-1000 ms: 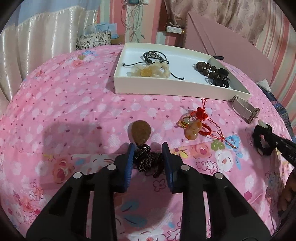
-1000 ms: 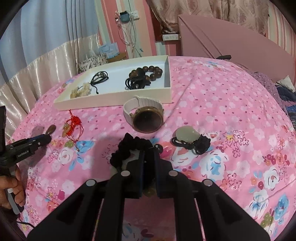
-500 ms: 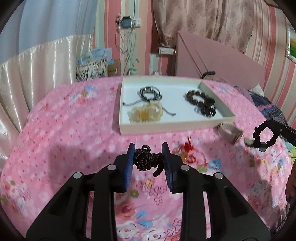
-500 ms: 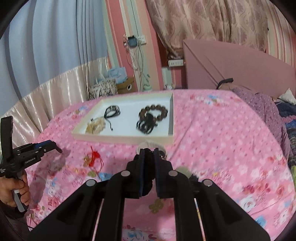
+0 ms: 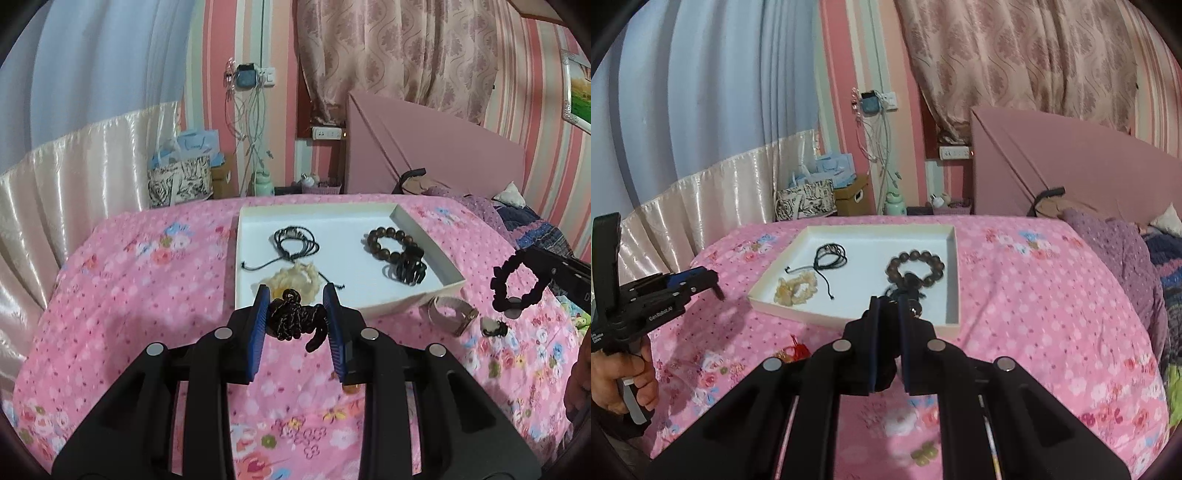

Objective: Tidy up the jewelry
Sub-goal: 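Carry the black cord into the white tray with the left gripper while the right brings the scrunchie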

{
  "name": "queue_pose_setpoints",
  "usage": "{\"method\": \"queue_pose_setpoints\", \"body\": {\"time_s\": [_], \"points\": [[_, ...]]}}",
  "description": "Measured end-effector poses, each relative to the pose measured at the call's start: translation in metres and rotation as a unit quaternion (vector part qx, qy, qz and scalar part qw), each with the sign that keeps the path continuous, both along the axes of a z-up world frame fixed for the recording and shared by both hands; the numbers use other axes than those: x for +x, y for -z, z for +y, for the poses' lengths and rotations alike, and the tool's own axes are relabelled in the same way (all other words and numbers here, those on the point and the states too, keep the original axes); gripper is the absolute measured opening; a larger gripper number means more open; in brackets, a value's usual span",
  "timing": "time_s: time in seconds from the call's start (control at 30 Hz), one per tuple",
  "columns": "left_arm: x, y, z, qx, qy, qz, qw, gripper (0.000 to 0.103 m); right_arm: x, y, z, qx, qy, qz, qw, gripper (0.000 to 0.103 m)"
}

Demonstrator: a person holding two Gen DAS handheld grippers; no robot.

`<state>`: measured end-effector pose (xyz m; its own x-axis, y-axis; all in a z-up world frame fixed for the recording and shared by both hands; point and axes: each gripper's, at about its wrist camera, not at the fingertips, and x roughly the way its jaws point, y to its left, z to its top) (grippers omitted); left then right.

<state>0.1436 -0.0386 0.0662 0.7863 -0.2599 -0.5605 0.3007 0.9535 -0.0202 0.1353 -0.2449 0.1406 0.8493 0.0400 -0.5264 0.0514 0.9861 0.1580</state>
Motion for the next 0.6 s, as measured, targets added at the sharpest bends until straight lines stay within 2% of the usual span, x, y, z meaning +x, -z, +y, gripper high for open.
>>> {"method": "queue_pose_setpoints", "body": {"time_s": [0.27, 0.47, 0.6], "points": [[0.035, -0.004, -0.013, -0.009, 0.002, 0.005, 0.9999, 0.028, 0.023, -0.012, 0.013, -0.022, -0.008, -0.008, 1.0, 0.009], [0.06, -0.001, -0.033, 0.003, 0.01, 0.009, 0.9999, 0.028, 0.046, -0.006, 0.007, -0.001, -0.015, -0.008, 1.0, 0.009], [0.083, 0.005, -0.041, -0.005, 0.019, 0.022, 0.9996, 0.028, 0.069, 0.004, 0.001, 0.011, -0.019, -0.003, 1.0, 0.009]]}}
